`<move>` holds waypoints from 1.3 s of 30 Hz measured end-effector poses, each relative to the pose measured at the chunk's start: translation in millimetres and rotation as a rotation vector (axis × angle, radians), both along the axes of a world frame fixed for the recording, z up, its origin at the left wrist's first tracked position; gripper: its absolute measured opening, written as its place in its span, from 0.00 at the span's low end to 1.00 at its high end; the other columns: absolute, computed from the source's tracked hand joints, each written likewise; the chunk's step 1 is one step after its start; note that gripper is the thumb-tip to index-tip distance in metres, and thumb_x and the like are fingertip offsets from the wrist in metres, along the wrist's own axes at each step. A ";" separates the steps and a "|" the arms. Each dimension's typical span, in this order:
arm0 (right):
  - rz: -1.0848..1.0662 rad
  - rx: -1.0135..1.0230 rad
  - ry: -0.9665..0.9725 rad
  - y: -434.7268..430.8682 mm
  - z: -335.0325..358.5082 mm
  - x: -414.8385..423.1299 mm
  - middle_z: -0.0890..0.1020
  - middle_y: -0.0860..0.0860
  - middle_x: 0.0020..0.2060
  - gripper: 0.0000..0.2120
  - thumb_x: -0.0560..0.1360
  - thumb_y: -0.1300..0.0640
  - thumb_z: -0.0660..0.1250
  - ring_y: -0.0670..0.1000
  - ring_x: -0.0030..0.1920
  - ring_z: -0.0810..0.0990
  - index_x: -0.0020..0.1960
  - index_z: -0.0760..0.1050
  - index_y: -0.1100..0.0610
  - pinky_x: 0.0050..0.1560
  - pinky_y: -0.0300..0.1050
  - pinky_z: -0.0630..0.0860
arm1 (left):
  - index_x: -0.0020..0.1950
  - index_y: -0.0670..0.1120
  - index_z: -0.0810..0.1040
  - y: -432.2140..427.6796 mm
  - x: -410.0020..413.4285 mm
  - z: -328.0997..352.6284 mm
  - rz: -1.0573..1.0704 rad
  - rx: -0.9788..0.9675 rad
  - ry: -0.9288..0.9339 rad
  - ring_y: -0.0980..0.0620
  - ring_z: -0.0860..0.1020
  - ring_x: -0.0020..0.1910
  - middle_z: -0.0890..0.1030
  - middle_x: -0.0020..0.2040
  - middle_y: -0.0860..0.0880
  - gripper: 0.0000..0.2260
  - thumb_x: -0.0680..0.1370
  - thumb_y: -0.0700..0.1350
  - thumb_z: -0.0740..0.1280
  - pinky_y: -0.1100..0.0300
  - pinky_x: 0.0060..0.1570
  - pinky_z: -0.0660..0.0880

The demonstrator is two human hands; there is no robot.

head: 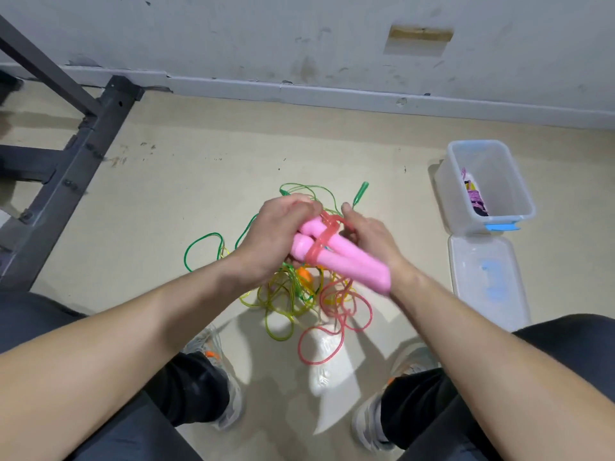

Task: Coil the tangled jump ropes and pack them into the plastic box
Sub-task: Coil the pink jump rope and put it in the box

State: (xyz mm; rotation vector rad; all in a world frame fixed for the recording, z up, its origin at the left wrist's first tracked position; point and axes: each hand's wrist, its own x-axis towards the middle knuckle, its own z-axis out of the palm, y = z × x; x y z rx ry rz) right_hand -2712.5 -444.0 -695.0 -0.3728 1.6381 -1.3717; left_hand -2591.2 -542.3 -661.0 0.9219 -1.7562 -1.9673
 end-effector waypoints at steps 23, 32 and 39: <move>0.486 -0.170 0.379 6.2 30.9 -26.9 0.81 0.51 0.29 0.07 0.68 0.60 0.80 0.49 0.31 0.76 0.38 0.82 0.57 0.36 0.44 0.70 | 0.43 0.48 0.77 -12.8 5.6 -10.2 0.080 -0.357 -0.229 0.57 0.74 0.22 0.79 0.30 0.52 0.07 0.81 0.46 0.68 0.64 0.21 0.69; 0.075 -0.283 -0.392 2.6 21.5 1.0 0.76 0.50 0.26 0.09 0.74 0.54 0.70 0.45 0.25 0.73 0.37 0.75 0.55 0.27 0.36 0.68 | 0.43 0.45 0.76 -8.7 -5.9 -6.4 0.104 0.165 -0.002 0.47 0.71 0.23 0.76 0.30 0.44 0.09 0.79 0.49 0.64 0.67 0.20 0.62; 0.042 -0.027 -0.040 8.3 -1.0 50.2 0.70 0.52 0.25 0.14 0.85 0.56 0.54 0.51 0.25 0.66 0.45 0.75 0.55 0.31 0.45 0.70 | 0.48 0.40 0.76 -15.4 -7.8 -10.8 0.424 0.121 -0.104 0.49 0.71 0.19 0.78 0.31 0.43 0.10 0.82 0.47 0.62 0.65 0.18 0.65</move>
